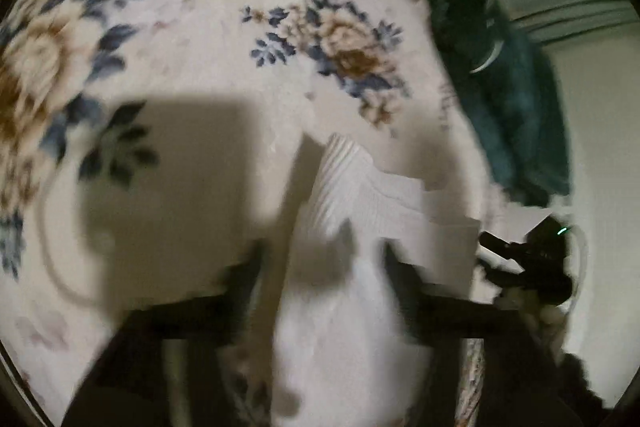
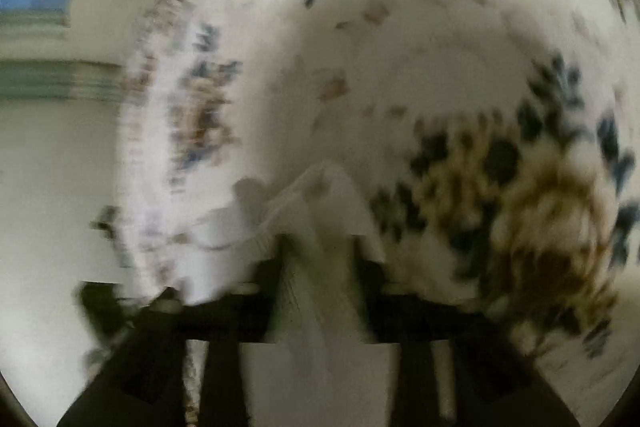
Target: Fold small clothes
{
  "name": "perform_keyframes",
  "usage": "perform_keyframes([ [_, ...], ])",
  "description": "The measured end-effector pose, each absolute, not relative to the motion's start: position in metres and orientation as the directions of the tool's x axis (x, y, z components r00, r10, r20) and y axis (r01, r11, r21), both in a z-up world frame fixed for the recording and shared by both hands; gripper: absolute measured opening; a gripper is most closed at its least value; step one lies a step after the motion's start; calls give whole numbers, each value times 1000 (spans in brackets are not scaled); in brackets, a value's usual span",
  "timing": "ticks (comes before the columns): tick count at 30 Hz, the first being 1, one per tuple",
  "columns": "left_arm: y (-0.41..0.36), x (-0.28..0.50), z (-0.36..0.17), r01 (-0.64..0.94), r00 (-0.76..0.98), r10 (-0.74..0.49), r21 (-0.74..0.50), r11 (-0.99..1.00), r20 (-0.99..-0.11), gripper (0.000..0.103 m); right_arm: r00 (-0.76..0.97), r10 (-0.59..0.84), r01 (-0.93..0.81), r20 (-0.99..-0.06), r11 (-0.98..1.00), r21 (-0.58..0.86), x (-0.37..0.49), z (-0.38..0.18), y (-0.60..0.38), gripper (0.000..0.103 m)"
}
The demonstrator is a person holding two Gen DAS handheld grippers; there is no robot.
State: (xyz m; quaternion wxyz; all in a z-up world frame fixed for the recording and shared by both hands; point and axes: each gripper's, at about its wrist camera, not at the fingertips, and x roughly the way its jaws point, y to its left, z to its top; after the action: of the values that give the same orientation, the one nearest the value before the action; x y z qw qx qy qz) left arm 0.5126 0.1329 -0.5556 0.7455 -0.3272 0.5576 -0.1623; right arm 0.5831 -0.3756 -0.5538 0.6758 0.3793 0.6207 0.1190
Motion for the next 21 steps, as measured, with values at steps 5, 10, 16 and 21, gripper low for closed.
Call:
perform_keyframes([
  [5, 131, 475, -588, -143, 258, -727, -769, 623, -636, 74, 98, 762, 366, -641, 571, 735, 504, -594, -372, 87],
  [10, 94, 474, -622, -136, 165, -811, -827, 545, -562, 74, 19, 842, 398, -539, 488, 777, 481, -650, -336, 90],
  [16, 81, 472, -597, -64, 237, -785, -815, 576, -573, 30, 65, 843, 355, -534, 480, 802, 484, -646, -317, 54],
  [21, 80, 442, -560, -49, 266, -764, -800, 598, -588, 28, 79, 827, 293, -557, 515, 806, 449, -598, -314, 44],
])
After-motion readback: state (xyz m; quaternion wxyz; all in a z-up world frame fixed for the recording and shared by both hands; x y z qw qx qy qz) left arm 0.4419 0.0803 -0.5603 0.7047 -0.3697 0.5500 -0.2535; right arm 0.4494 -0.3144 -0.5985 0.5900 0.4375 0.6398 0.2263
